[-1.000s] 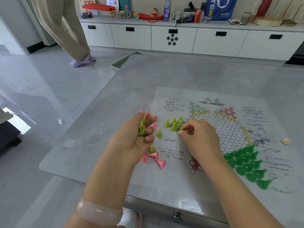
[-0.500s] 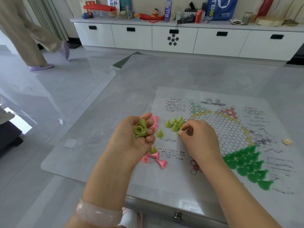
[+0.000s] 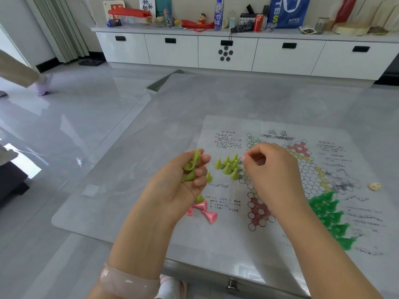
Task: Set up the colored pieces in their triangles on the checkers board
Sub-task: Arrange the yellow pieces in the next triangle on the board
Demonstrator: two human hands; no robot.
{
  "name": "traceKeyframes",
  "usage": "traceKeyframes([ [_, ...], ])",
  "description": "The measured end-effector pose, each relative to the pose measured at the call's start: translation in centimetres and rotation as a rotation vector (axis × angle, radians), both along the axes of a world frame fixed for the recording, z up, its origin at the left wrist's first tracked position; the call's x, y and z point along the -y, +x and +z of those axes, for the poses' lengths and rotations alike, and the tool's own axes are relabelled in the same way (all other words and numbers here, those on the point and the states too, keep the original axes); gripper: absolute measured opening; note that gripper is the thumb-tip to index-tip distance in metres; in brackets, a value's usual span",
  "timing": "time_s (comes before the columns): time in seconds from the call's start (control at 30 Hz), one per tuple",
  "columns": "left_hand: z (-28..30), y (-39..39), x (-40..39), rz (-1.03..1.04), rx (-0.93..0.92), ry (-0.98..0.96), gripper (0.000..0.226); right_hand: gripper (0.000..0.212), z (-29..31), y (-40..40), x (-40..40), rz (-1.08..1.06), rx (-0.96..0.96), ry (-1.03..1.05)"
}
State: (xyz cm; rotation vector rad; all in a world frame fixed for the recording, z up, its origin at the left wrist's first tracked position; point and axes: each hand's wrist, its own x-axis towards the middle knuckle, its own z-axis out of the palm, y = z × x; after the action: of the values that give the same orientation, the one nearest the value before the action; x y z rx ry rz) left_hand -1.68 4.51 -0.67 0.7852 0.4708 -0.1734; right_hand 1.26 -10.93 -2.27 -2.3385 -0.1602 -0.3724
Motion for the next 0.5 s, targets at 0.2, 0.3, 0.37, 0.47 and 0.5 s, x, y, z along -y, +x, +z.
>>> traceKeyframes([
  [0.2, -0.1, -0.2, 0.7, -0.079, -0.017, 0.161, 0.014, 0.007, 1.3, -0.8, -0.8, 0.230, 0.024, 0.173],
  [0.3, -0.1, -0.3, 0.9, -0.089, -0.012, 0.173, 0.015, 0.012, 1.5, -1.1, -1.2, 0.355, 0.063, 0.135],
  [0.37, -0.1, -0.3, 1.1, -0.097, -0.004, 0.181, 0.015, 0.013, 1.5, -1.2, -1.5, 0.392, 0.082, 0.126],
  [0.47, -0.2, -0.2, 1.4, -0.091, -0.005, 0.187, 0.015, 0.009, 1.3, -1.2, -1.7, 0.387, 0.126, 0.094],
  [0.5, -0.3, -0.2, 1.4, -0.089, -0.006, 0.191, 0.014, 0.007, 1.2, -1.2, -1.7, 0.387, 0.150, 0.070],
])
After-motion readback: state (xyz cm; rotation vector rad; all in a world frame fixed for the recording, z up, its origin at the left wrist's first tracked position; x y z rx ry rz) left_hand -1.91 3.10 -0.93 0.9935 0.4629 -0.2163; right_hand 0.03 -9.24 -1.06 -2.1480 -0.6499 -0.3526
